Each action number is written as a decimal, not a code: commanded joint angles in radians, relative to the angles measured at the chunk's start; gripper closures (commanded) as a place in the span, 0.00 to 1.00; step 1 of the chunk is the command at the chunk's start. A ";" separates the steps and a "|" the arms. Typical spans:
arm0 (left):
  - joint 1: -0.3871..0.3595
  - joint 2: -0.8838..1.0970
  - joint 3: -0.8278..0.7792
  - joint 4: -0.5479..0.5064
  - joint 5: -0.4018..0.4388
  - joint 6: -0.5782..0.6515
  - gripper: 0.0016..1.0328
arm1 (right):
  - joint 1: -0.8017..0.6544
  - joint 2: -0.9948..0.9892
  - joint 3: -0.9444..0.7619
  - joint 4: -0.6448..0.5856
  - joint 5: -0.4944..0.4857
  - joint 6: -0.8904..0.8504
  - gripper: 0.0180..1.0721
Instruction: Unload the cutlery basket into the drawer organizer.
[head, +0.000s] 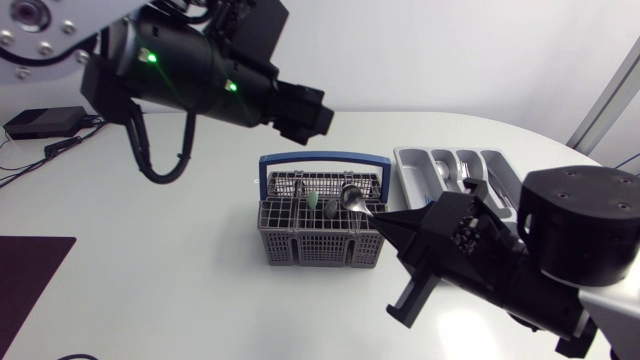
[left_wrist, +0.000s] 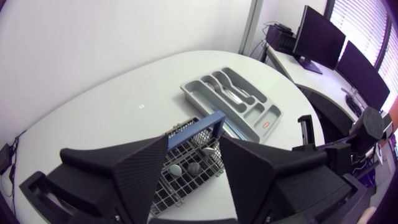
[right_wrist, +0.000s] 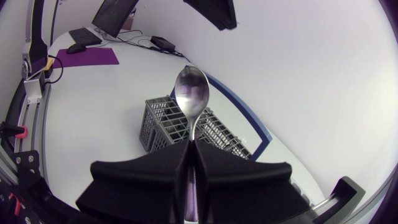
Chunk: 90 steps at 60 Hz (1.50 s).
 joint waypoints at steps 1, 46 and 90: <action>0.038 -0.030 0.022 0.008 -0.006 -0.022 0.36 | -0.060 -0.061 -0.052 -0.032 -0.049 -0.053 0.92; -0.005 0.043 -0.076 0.011 0.048 0.085 0.36 | -1.077 0.236 0.031 -0.475 -0.830 -0.955 0.92; -0.089 0.111 -0.068 -0.039 0.048 0.243 0.33 | -1.390 0.842 0.365 -0.613 -0.666 -1.630 0.94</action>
